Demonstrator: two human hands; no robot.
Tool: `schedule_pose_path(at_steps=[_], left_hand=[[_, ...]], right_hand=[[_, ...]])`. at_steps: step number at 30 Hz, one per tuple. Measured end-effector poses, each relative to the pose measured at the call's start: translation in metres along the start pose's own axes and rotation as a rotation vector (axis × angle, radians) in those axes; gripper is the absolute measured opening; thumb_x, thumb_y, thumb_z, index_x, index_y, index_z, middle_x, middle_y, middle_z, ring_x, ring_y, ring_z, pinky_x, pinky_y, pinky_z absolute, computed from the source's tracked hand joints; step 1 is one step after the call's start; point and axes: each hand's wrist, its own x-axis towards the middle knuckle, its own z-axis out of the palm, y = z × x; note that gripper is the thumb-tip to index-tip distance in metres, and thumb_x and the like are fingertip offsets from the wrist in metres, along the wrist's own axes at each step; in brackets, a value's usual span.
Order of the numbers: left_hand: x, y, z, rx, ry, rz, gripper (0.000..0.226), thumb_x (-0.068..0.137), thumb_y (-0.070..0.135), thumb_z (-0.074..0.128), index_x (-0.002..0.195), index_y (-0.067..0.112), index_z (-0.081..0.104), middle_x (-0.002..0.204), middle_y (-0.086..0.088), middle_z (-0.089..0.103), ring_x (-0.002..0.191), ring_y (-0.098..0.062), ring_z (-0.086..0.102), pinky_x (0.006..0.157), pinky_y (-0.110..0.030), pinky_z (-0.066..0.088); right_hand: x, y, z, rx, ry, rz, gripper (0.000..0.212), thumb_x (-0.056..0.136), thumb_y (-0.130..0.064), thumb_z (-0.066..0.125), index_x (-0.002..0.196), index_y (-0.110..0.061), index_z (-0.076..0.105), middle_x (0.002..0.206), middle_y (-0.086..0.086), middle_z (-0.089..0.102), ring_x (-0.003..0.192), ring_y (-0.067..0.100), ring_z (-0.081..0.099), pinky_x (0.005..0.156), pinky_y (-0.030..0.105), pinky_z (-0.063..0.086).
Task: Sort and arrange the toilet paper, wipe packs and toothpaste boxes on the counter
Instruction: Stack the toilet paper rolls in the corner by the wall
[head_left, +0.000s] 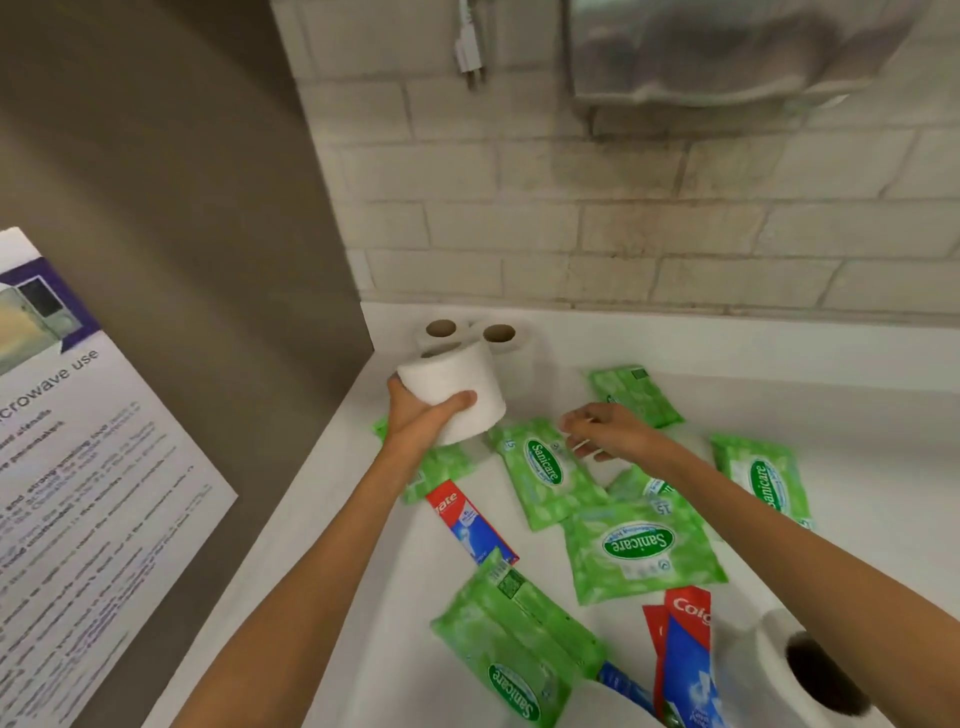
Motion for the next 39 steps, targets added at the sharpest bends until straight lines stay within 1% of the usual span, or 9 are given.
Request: schedule_pose_path(at_steps=[2,5,10,13,16,24,29,33,39], left_hand=[[0.017,-0.009,0.002,-0.002,0.036,0.029,0.088,0.060,0.015,0.086,0.127,0.015,0.030,0.123,-0.001,0.052,0.111,-0.017,0.054,0.097,-0.036,0.048],[0.035,-0.026,0.011,0.052,0.061,0.050,0.092,0.058,0.013,0.086,0.129,0.013,0.029,0.126,-0.003,0.051,0.116,-0.020,0.052,0.100,-0.035,0.045],[0.046,-0.051,0.025,0.159,0.026,0.087,0.093,0.057,0.011,0.085,0.131,0.012,0.029,0.130,-0.006,0.051,0.118,-0.023,0.052,0.090,-0.024,0.040],[0.047,-0.055,0.030,0.217,0.017,0.119,0.094,0.056,0.013,0.085,0.131,0.012,0.029,0.130,-0.006,0.052,0.118,-0.024,0.052,0.088,-0.024,0.040],[0.048,-0.056,0.028,0.261,0.037,0.123,0.095,0.055,0.017,0.085,0.131,0.013,0.029,0.131,-0.007,0.051,0.118,-0.026,0.051,0.092,-0.030,0.044],[0.044,-0.057,-0.007,0.391,0.200,-0.016,0.100,0.055,0.027,0.083,0.135,0.014,0.025,0.128,-0.013,0.049,0.117,-0.034,0.049,0.094,-0.042,0.047],[0.050,-0.051,-0.019,0.419,0.242,-0.031,0.103,0.055,0.028,0.084,0.137,0.012,0.023,0.132,-0.013,0.047,0.121,-0.035,0.047,0.097,-0.042,0.045],[0.059,-0.048,-0.015,0.352,0.222,0.000,0.104,0.056,0.025,0.085,0.138,0.013,0.023,0.135,-0.012,0.047,0.123,-0.033,0.048,0.099,-0.040,0.043],[0.070,-0.054,-0.003,0.340,0.169,0.049,0.105,0.056,0.019,0.085,0.140,0.013,0.021,0.139,-0.010,0.044,0.126,-0.031,0.045,0.100,-0.038,0.041]], right_hand=[[0.005,0.000,0.000,0.002,0.000,-0.005,0.031,0.091,-0.027,0.057,0.114,-0.007,0.058,0.098,0.010,0.065,0.077,0.017,0.061,0.064,0.023,0.043],[0.009,0.003,-0.002,-0.007,-0.001,0.001,0.027,0.091,-0.027,0.057,0.110,-0.009,0.059,0.102,0.012,0.066,0.075,0.016,0.061,0.064,0.023,0.043],[0.012,0.012,-0.010,-0.003,0.009,0.009,0.007,0.090,-0.027,0.058,0.090,-0.020,0.058,0.104,0.013,0.068,0.069,0.012,0.061,0.064,0.024,0.043],[0.014,0.015,-0.013,-0.013,0.004,0.005,0.012,0.090,-0.028,0.058,0.096,-0.018,0.059,0.101,0.011,0.068,0.070,0.011,0.061,0.064,0.024,0.043],[0.014,0.013,-0.010,-0.007,0.006,0.006,0.007,0.090,-0.027,0.058,0.092,-0.020,0.059,0.097,0.009,0.067,0.070,0.012,0.061,0.064,0.024,0.043],[0.015,0.003,0.002,0.005,-0.013,0.015,0.020,0.090,-0.024,0.058,0.106,-0.012,0.059,0.097,0.009,0.065,0.074,0.015,0.059,0.063,0.024,0.041],[0.017,-0.002,0.008,-0.001,-0.005,0.012,0.022,0.090,-0.025,0.058,0.107,-0.011,0.060,0.095,0.008,0.065,0.073,0.015,0.059,0.063,0.023,0.041],[0.019,-0.003,0.007,0.005,-0.004,0.009,0.016,0.089,-0.024,0.059,0.100,-0.013,0.060,0.095,0.008,0.065,0.072,0.014,0.059,0.062,0.022,0.040],[0.024,-0.001,0.002,0.007,0.020,0.006,0.024,0.088,-0.026,0.061,0.106,-0.010,0.062,0.093,0.007,0.066,0.072,0.014,0.060,0.062,0.023,0.041]])
